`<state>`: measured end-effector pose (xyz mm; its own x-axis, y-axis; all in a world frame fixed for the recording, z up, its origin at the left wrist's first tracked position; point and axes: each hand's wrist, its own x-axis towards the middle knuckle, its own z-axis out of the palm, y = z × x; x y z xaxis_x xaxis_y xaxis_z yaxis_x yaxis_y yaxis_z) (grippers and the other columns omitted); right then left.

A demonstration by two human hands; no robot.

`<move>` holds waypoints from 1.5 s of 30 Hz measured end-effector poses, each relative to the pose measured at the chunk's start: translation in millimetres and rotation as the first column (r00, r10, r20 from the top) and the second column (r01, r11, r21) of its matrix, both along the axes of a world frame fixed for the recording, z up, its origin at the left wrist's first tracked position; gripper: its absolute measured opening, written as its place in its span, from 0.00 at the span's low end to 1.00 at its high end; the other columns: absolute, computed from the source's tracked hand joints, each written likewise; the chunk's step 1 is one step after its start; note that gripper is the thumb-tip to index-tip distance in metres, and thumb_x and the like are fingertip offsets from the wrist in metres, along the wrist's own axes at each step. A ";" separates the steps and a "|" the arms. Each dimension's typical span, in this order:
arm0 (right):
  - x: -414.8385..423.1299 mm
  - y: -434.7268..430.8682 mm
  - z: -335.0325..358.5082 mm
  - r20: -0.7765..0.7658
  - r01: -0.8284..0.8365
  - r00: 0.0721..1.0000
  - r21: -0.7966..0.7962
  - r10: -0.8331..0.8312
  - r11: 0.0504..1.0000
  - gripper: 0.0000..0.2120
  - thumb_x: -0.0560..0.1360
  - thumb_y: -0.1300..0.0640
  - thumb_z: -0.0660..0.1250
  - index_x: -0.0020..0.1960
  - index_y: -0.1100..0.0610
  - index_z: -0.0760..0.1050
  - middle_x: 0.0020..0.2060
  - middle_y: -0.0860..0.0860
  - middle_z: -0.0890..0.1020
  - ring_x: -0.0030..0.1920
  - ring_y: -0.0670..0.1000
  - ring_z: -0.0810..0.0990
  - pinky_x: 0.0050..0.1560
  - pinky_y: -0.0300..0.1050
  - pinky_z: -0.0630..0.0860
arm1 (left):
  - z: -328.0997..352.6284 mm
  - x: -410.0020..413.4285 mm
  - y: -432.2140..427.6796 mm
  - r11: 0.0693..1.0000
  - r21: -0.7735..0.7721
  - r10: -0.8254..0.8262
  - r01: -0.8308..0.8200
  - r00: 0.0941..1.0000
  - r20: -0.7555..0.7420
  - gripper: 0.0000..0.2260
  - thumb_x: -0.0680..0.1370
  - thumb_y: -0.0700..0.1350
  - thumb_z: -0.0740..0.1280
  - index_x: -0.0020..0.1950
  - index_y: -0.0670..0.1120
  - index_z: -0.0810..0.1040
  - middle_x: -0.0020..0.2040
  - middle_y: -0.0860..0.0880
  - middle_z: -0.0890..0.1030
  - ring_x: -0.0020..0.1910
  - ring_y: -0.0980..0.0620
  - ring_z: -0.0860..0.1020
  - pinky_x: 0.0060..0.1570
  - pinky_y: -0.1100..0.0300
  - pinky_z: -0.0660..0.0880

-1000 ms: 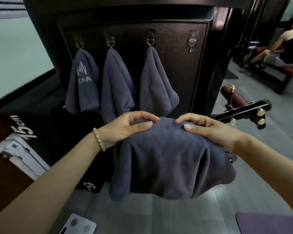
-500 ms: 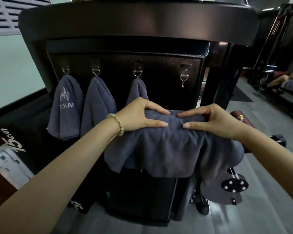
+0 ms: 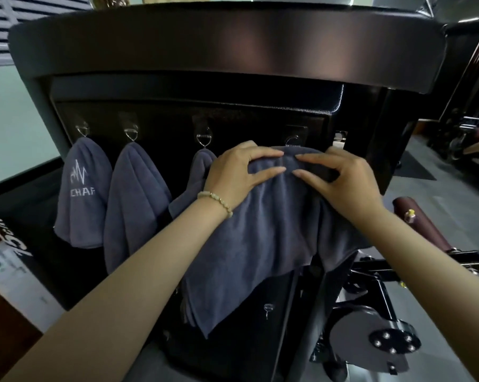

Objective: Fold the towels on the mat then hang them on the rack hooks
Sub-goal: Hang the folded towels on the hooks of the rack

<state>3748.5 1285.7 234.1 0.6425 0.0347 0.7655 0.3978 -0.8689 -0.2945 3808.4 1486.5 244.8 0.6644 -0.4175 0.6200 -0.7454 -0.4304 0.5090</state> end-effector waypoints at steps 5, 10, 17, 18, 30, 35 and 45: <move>-3.1 6.4 -24.0 0.029 0.067 0.997 0.080 -0.069 0.995 0.19 0.73 0.39 0.66 0.56 0.50 0.81 0.40 0.43 0.73 0.39 0.44 0.75 0.39 0.41 0.73 | -28.0 -12.9 -0.4 0.965 0.162 0.171 -0.205 0.964 0.204 0.25 0.71 0.66 0.63 0.62 0.55 0.77 0.55 0.54 0.72 0.53 0.56 0.69 0.56 0.62 0.65; -10.4 15.1 -40.5 0.114 0.207 0.971 0.026 -0.209 0.978 0.19 0.74 0.40 0.67 0.57 0.51 0.81 0.48 0.53 0.74 0.49 0.51 0.72 0.49 0.44 0.68 | -58.7 -33.3 7.3 0.925 0.236 0.239 -0.297 0.939 0.247 0.34 0.68 0.72 0.60 0.66 0.53 0.73 0.60 0.50 0.68 0.59 0.53 0.62 0.62 0.64 0.52; -33.5 39.7 -60.0 -0.211 -0.012 0.972 0.405 0.107 0.914 0.26 0.73 0.40 0.65 0.67 0.50 0.71 0.56 0.38 0.74 0.56 0.36 0.73 0.54 0.26 0.68 | -65.5 -44.3 0.8 0.946 0.318 0.080 -0.059 0.995 -0.052 0.40 0.68 0.69 0.66 0.75 0.53 0.60 0.68 0.53 0.66 0.67 0.53 0.65 0.70 0.56 0.62; -36.3 43.2 -58.4 -0.232 -0.050 0.954 0.501 0.190 0.864 0.25 0.73 0.42 0.65 0.67 0.49 0.70 0.56 0.37 0.75 0.57 0.34 0.74 0.53 0.24 0.68 | -65.5 -46.1 0.5 0.966 0.258 0.018 0.023 0.988 -0.154 0.41 0.67 0.67 0.68 0.75 0.53 0.59 0.68 0.55 0.66 0.67 0.55 0.66 0.69 0.55 0.64; -63.5 51.8 -43.3 -0.345 -0.136 0.826 0.646 0.445 0.752 0.34 0.69 0.46 0.72 0.71 0.45 0.60 0.60 0.39 0.75 0.57 0.36 0.77 0.51 0.30 0.76 | -73.3 -85.5 14.3 0.957 0.275 -0.009 0.092 0.958 -0.287 0.39 0.62 0.69 0.71 0.62 0.49 0.59 0.63 0.50 0.74 0.59 0.55 0.75 0.57 0.60 0.73; -66.0 55.1 -44.3 -0.314 -0.134 0.848 0.654 0.428 0.745 0.37 0.66 0.45 0.74 0.70 0.46 0.60 0.59 0.40 0.76 0.56 0.34 0.77 0.52 0.28 0.74 | -77.0 -86.7 12.4 0.958 -0.064 -0.278 0.278 0.859 -0.430 0.48 0.66 0.59 0.74 0.75 0.54 0.45 0.73 0.59 0.58 0.72 0.67 0.58 0.69 0.68 0.61; -25.4 45.2 -83.0 -0.229 -0.092 0.948 0.468 0.221 0.879 0.38 0.69 0.44 0.75 0.70 0.50 0.58 0.65 0.47 0.73 0.63 0.43 0.74 0.62 0.45 0.75 | -122.1 -54.6 19.5 0.987 0.030 -0.131 0.161 0.888 -0.441 0.43 0.69 0.53 0.76 0.76 0.51 0.53 0.71 0.56 0.65 0.69 0.60 0.65 0.69 0.60 0.65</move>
